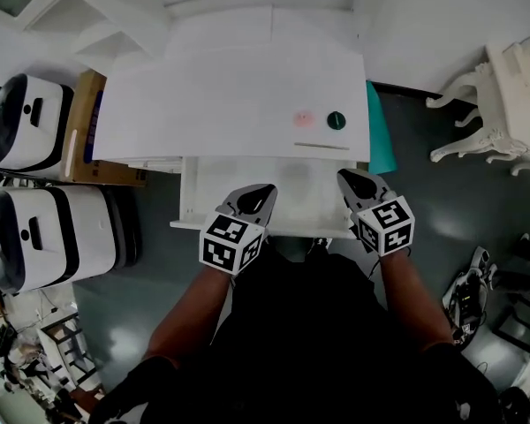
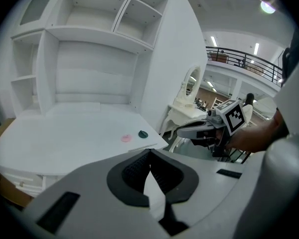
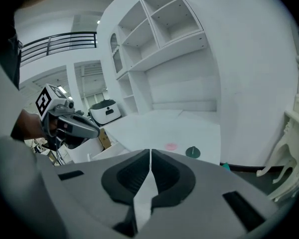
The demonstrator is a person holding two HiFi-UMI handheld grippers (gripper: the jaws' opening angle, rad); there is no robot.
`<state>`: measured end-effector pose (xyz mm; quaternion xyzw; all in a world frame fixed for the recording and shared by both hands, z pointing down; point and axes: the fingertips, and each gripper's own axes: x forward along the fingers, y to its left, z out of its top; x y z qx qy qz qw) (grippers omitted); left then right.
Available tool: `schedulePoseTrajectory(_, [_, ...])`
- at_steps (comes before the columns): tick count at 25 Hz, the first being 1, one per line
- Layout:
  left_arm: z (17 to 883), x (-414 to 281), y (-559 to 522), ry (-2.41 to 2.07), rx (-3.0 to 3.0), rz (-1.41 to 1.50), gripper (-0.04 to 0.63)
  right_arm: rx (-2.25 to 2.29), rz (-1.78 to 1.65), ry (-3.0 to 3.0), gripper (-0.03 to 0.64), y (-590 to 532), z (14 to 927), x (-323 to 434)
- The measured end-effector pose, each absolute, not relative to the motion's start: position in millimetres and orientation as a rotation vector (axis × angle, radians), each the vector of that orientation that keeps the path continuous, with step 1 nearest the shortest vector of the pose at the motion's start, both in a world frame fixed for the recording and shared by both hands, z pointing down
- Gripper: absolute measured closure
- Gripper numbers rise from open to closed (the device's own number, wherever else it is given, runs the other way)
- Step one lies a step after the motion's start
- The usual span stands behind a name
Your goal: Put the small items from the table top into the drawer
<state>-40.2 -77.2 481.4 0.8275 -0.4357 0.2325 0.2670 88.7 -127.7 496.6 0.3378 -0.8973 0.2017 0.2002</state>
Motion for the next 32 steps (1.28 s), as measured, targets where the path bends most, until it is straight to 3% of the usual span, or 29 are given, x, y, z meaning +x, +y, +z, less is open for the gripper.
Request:
schedulePoseTrajectory(23, [498.5,-92.1,-81.9,-1.121,2.207,0.625,0.591,0.486,-0.088,-2.017,0.586,-196.9,633.5,49.0])
schedulePoseTrajectory(32, [496.7,-101.2,-74.1,-1.13,2.186,0.607,0.591,0.288,-0.09,-1.927,0.558,-204.2,657.7,43.4])
